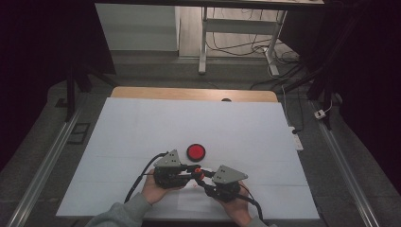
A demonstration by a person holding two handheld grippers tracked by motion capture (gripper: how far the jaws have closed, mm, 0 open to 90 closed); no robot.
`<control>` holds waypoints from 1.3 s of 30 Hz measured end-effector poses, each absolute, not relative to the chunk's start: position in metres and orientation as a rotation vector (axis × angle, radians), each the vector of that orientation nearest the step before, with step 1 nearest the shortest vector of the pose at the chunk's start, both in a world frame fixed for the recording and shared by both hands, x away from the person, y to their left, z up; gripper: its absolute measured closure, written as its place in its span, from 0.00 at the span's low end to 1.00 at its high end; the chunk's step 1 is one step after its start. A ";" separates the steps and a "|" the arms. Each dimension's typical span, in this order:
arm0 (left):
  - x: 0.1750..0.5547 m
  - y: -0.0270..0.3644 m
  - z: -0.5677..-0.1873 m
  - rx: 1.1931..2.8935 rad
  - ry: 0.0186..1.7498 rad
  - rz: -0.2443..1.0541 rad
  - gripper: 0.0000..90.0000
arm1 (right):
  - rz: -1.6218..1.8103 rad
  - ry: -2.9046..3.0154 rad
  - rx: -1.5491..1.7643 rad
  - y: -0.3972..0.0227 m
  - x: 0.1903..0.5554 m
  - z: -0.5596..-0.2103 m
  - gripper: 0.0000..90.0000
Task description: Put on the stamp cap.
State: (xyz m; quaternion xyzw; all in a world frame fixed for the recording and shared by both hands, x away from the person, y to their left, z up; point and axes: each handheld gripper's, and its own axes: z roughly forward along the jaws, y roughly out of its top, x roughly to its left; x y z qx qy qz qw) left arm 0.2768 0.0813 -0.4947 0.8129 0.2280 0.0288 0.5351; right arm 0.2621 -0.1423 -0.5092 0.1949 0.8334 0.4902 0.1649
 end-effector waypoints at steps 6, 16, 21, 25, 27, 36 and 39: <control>0.277 0.081 -0.500 1.934 0.557 0.059 0.81 | 1.376 2.393 0.551 -0.142 0.263 -0.512 0.72; 0.276 0.079 -0.498 1.946 0.575 0.069 0.81 | 1.365 2.398 0.540 -0.141 0.264 -0.512 0.72; 0.277 0.079 -0.501 1.943 0.588 0.056 0.81 | 1.331 2.410 0.539 -0.141 0.264 -0.513 0.72; 0.279 0.081 -0.501 1.925 0.596 0.029 0.81 | 1.338 2.403 0.545 -0.141 0.263 -0.513 0.72; 0.279 0.081 -0.501 1.924 0.597 0.027 0.81 | 1.339 2.401 0.547 -0.141 0.263 -0.513 0.72; 0.279 0.081 -0.500 1.924 0.590 0.032 0.81 | 1.367 2.398 0.573 -0.142 0.264 -0.513 0.71; 0.279 0.081 -0.501 1.927 0.588 0.033 0.81 | 1.365 2.403 0.576 -0.142 0.264 -0.514 0.71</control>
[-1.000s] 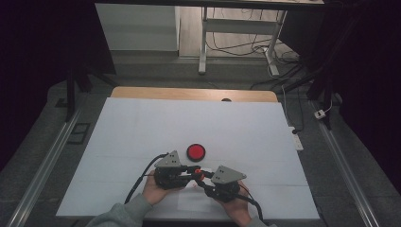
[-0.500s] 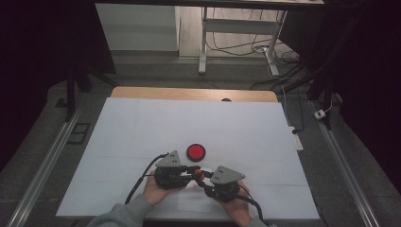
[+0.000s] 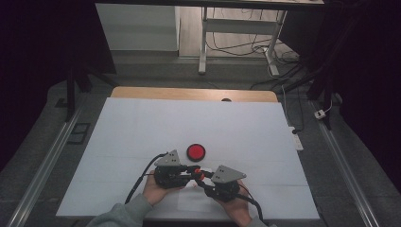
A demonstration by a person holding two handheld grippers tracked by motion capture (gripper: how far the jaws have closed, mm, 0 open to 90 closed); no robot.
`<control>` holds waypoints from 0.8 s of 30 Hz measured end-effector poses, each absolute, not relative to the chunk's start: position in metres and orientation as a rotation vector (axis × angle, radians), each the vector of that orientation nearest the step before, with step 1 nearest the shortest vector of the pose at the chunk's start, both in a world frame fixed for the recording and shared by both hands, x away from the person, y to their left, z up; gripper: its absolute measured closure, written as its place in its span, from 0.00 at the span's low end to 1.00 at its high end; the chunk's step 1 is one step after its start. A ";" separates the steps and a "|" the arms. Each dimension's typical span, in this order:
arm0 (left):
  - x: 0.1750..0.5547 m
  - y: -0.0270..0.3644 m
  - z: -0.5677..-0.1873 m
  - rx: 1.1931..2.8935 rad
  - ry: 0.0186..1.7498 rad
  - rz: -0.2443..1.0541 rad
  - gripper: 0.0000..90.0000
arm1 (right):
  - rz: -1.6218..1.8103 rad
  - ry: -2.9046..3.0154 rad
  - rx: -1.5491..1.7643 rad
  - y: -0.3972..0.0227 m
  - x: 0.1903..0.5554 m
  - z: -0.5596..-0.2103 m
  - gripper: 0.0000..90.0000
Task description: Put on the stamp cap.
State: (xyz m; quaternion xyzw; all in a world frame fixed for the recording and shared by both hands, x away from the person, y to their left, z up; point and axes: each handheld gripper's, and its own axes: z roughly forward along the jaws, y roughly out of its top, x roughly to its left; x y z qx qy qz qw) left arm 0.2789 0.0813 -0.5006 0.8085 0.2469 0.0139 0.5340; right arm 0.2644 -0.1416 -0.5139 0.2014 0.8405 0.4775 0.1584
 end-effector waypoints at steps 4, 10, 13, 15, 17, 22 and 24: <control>0.279 0.082 -0.501 1.929 0.585 0.036 0.81 | 1.388 2.404 0.581 -0.141 0.265 -0.515 0.70; 0.279 0.081 -0.501 1.930 0.584 0.037 0.81 | 1.390 2.419 0.596 -0.142 0.267 -0.515 0.67; 0.279 0.081 -0.501 1.932 0.582 0.035 0.81 | 1.388 2.421 0.602 -0.143 0.268 -0.515 0.65; 0.279 0.081 -0.501 1.935 0.583 0.035 0.81 | 1.385 2.429 0.610 -0.143 0.269 -0.516 0.63; 0.279 0.081 -0.501 1.935 0.583 0.037 0.81 | 1.387 2.433 0.616 -0.144 0.270 -0.516 0.62; 0.280 0.084 -0.499 1.919 0.594 0.051 0.81 | 1.390 2.455 0.604 -0.143 0.270 -0.518 0.58; 0.281 0.086 -0.499 1.916 0.598 0.054 0.81 | 1.374 2.462 0.595 -0.142 0.270 -0.518 0.58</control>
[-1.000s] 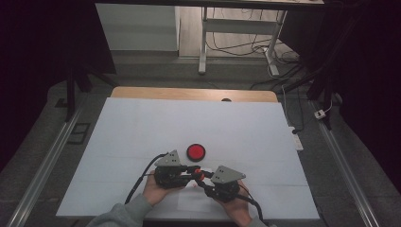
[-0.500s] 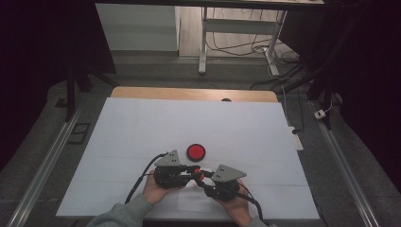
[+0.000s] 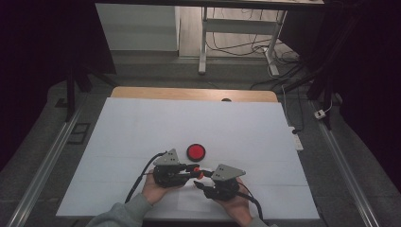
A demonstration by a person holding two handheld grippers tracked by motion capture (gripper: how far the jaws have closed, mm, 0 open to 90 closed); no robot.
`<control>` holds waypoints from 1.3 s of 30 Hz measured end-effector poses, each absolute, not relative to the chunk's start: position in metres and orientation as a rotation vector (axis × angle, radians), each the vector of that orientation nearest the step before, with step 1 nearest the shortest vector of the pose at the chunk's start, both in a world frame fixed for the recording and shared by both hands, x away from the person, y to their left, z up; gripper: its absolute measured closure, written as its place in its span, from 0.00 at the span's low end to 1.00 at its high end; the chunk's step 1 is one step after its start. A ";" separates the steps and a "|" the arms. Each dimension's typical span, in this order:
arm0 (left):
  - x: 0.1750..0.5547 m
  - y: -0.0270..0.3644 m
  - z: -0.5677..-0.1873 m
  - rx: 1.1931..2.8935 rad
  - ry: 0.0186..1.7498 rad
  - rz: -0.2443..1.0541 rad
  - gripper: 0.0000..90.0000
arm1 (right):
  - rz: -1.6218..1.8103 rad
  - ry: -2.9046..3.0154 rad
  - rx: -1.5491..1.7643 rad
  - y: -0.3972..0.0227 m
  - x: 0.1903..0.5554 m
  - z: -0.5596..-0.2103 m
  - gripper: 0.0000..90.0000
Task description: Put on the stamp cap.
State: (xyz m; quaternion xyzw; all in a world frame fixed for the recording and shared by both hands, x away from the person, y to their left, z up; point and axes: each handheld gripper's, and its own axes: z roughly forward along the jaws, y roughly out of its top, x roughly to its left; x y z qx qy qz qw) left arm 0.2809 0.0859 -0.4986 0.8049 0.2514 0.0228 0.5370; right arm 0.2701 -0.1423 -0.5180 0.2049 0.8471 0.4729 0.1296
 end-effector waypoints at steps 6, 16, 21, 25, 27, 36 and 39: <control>0.282 0.090 -0.497 1.915 0.603 0.063 0.81 | 1.382 2.446 0.607 -0.147 0.271 -0.517 0.58; 0.284 0.096 -0.495 1.921 0.621 0.085 0.81 | 1.324 2.403 0.652 -0.177 0.273 -0.512 0.57; 0.285 0.099 -0.495 1.931 0.637 0.095 0.81 | 1.278 2.381 0.673 -0.198 0.274 -0.510 0.56; 0.284 0.100 -0.494 1.933 0.642 0.105 0.81 | 1.282 2.350 0.720 -0.216 0.275 -0.507 0.56; 0.284 0.101 -0.493 1.934 0.644 0.113 0.81 | 1.297 2.335 0.731 -0.223 0.275 -0.506 0.56; 0.285 0.106 -0.489 1.931 0.668 0.138 0.81 | 1.284 2.290 0.776 -0.256 0.275 -0.504 0.56; 0.286 0.107 -0.489 1.934 0.682 0.152 0.81 | 1.276 2.284 0.796 -0.264 0.276 -0.504 0.56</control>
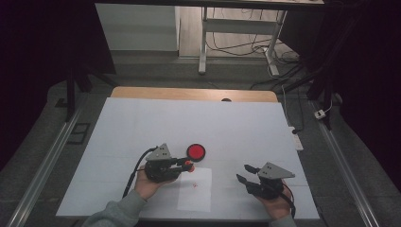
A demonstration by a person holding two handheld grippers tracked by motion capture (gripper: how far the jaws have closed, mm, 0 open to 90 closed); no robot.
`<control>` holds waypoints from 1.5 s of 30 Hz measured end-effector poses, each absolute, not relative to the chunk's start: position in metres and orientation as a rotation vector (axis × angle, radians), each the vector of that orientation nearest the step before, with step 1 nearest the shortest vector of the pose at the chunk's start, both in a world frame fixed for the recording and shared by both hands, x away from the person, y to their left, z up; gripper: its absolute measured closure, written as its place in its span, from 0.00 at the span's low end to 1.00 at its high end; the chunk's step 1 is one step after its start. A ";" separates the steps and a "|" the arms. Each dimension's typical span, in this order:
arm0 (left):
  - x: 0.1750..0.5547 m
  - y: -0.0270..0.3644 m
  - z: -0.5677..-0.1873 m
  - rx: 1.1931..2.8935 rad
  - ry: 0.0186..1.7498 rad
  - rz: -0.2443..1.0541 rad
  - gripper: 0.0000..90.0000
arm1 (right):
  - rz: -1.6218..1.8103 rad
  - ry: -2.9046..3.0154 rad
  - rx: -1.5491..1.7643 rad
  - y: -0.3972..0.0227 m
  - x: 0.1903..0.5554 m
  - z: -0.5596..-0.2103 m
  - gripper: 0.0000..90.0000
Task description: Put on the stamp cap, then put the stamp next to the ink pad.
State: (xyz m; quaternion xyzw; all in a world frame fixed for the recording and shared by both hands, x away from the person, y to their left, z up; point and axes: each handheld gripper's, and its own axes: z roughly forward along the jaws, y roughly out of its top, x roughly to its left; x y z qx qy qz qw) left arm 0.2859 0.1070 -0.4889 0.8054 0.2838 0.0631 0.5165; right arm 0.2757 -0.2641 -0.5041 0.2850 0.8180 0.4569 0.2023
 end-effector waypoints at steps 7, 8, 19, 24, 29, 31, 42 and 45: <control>0.289 0.110 -0.488 1.933 0.709 0.172 0.80 | 1.260 2.291 0.803 -0.269 0.279 -0.506 0.56; 0.289 0.110 -0.488 1.935 0.712 0.177 0.80 | 1.263 2.288 0.805 -0.269 0.279 -0.506 0.56; 0.300 0.122 -0.484 1.919 0.770 0.219 0.80 | 1.256 2.288 0.814 -0.271 0.281 -0.507 0.56; 0.310 0.129 -0.481 1.904 0.808 0.250 0.80 | 1.251 2.290 0.824 -0.272 0.282 -0.508 0.55; 0.321 0.135 -0.482 1.894 0.843 0.263 0.80 | 1.246 2.284 0.833 -0.274 0.283 -0.508 0.55; 0.326 0.136 -0.484 1.895 0.855 0.269 0.80 | 1.247 2.282 0.836 -0.274 0.284 -0.508 0.55; 0.349 0.131 -0.495 1.944 0.902 0.310 0.80 | 1.237 2.283 0.839 -0.275 0.283 -0.508 0.55; 0.357 0.127 -0.503 1.957 0.923 0.320 0.80 | 1.237 2.280 0.844 -0.275 0.282 -0.508 0.55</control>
